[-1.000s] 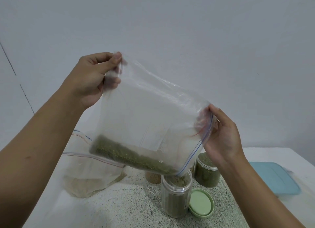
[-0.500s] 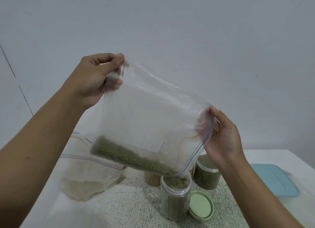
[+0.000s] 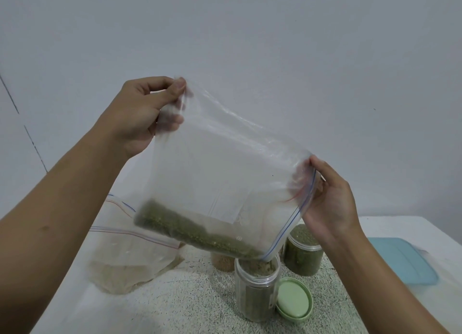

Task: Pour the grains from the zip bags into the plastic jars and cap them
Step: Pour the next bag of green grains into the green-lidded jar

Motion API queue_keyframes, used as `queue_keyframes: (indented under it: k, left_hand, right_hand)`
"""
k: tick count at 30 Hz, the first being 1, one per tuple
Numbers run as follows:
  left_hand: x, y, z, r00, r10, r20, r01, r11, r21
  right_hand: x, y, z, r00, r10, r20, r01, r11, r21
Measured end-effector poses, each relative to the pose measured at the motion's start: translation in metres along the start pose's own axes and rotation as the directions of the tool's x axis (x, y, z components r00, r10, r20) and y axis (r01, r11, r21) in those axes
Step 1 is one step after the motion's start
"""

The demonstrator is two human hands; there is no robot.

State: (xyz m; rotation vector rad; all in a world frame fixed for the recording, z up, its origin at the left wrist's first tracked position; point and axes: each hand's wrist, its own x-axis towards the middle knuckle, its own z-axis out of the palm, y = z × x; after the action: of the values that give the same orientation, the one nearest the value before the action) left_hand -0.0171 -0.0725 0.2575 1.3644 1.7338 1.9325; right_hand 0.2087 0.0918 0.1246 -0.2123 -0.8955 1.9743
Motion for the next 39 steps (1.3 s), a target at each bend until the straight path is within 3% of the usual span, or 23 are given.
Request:
queue_keyframes:
  k: [39]
  left_hand:
    - [-0.004,0.013,-0.004,0.998,0.059,-0.002,-0.059,0.992,0.113]
  right_hand:
    - [-0.002,0.003,0.005,1.000,-0.003,0.012,0.002,1.000,0.022]
